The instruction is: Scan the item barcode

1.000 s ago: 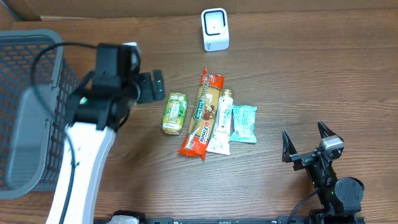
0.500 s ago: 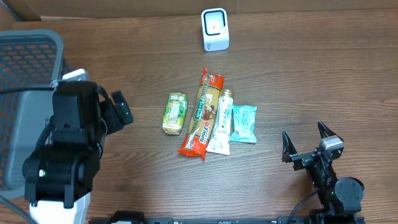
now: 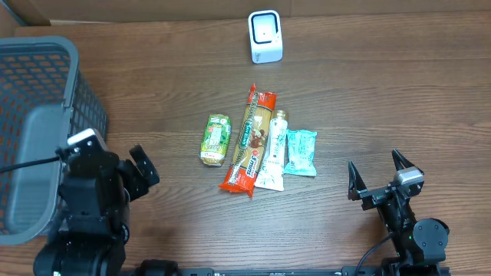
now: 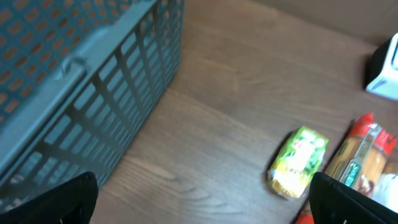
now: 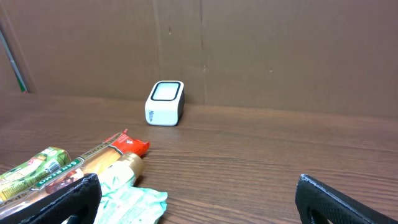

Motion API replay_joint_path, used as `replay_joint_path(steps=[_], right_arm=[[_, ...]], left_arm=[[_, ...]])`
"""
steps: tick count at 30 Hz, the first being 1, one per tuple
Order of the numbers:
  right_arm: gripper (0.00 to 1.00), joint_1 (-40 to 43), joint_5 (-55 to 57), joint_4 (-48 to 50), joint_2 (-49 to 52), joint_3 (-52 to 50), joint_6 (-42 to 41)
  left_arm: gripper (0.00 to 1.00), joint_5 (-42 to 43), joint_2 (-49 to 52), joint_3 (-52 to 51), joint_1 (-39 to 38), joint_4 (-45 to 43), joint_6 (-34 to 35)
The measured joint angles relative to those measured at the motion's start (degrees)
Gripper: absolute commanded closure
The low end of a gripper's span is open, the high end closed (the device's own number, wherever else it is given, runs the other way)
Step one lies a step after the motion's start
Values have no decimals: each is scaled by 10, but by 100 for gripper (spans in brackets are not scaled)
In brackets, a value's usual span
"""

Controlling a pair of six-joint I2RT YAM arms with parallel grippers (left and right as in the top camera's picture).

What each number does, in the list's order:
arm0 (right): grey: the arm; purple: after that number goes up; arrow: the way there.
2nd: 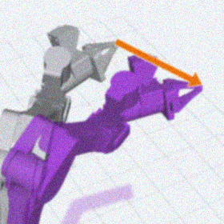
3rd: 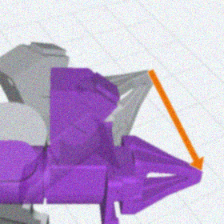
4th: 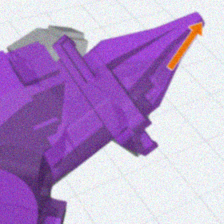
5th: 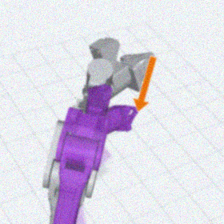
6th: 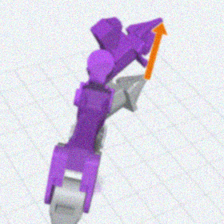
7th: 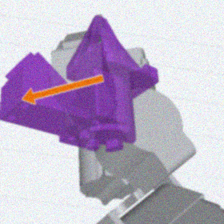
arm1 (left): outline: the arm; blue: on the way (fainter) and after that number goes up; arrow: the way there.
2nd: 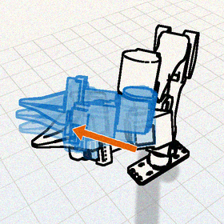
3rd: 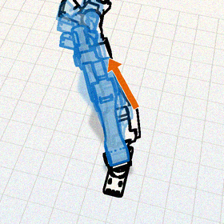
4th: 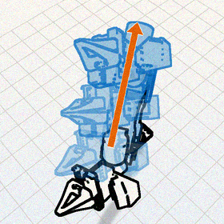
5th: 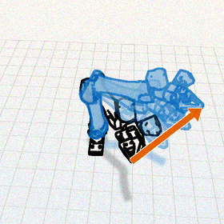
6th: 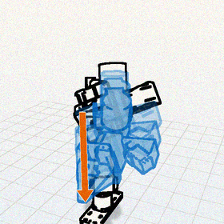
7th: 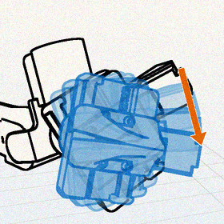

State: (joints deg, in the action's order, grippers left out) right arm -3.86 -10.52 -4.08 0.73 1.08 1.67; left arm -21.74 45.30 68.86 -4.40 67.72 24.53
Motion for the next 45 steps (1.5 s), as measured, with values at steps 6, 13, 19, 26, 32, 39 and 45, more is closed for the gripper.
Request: replay_joint_path(steps=[6,13,19,26,32,39,45], right_arm=[[0,0,0,0,0,0,0],[0,0,0,0,0,0,0],[0,0,0,0,0,0,0],[0,0,0,0,0,0,0],[0,0,0,0,0,0,0],[0,0,0,0,0,0,0],[0,0,0,0,0,0,0]], left_arm=[[0,0,2,-9,0,15,0],[1,0,3,-10,0,16,0],[1,0,3,-10,0,16,0],[1,0,3,-10,0,16,0],[0,0,3,-10,0,16,0],[0,0,3,-10,0,16,0],[0,0,3,-10,0,16,0]])
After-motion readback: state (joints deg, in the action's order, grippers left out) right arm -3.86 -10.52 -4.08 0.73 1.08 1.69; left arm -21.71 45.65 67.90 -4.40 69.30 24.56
